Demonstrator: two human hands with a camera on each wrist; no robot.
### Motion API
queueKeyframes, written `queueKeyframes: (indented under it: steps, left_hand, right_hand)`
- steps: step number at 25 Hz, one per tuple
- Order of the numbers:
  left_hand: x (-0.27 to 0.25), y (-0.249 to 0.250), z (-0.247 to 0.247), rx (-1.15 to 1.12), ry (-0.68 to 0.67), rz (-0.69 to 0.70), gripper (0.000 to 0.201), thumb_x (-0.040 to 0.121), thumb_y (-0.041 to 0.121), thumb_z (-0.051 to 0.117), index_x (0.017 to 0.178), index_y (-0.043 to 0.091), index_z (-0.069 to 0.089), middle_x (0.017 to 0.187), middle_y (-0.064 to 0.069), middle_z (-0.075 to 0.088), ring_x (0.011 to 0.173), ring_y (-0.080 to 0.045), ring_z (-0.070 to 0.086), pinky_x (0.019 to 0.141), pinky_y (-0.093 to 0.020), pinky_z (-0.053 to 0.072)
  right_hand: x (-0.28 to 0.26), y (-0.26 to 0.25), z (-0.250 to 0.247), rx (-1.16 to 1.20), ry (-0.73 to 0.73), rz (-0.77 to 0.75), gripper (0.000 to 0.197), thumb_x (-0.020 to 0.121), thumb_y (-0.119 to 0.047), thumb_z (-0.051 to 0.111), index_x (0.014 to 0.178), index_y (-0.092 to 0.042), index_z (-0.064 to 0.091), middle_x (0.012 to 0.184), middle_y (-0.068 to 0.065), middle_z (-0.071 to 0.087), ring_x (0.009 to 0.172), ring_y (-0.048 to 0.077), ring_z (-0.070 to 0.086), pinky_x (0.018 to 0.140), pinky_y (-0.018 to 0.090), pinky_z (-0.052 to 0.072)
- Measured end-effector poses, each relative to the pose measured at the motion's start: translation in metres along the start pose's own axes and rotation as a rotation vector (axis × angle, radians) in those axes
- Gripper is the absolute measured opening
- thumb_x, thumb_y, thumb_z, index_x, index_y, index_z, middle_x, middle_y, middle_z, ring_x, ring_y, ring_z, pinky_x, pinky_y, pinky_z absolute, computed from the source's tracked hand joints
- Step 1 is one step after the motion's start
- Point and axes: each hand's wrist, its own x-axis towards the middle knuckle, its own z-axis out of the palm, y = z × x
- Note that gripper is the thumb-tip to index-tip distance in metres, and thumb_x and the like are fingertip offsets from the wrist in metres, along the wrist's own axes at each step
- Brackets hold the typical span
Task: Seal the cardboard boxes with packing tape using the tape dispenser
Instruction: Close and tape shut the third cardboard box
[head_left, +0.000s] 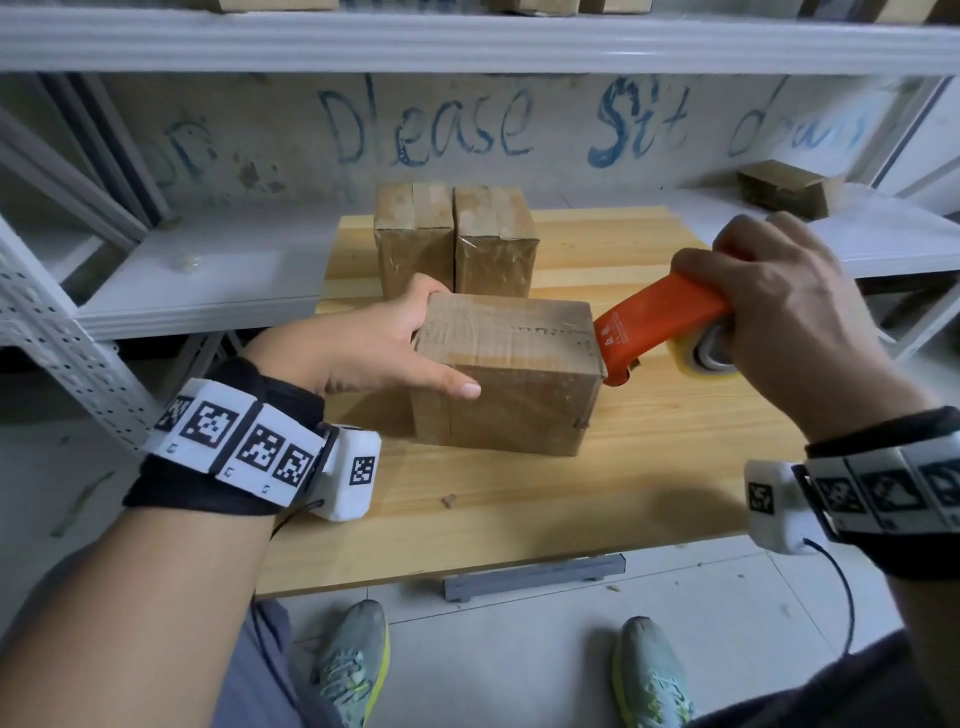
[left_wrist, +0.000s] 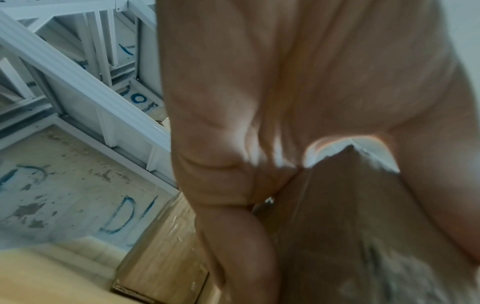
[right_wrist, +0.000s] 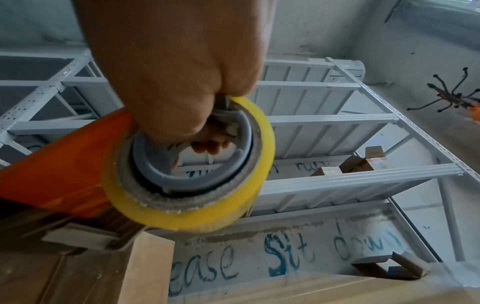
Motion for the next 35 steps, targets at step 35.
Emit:
queueKeyframes:
  steps: [35]
  left_hand:
    - [-0.012,0.013,0.005,-0.027,0.080,-0.070,0.133,0.057,0.066,0.080,0.155,0.047,-0.007,0.153,0.015,0.035,0.138,-0.005,0.035,0.112,-0.026,0.029]
  right_hand:
    - [-0.017,-0.002,0.010,0.557,-0.573,0.889,0.033,0.082,-0.026,0.074,0.086,0.003,0.059,0.066,0.015,0.066,0.055,0.030,0.066,0.049,0.039,0.058]
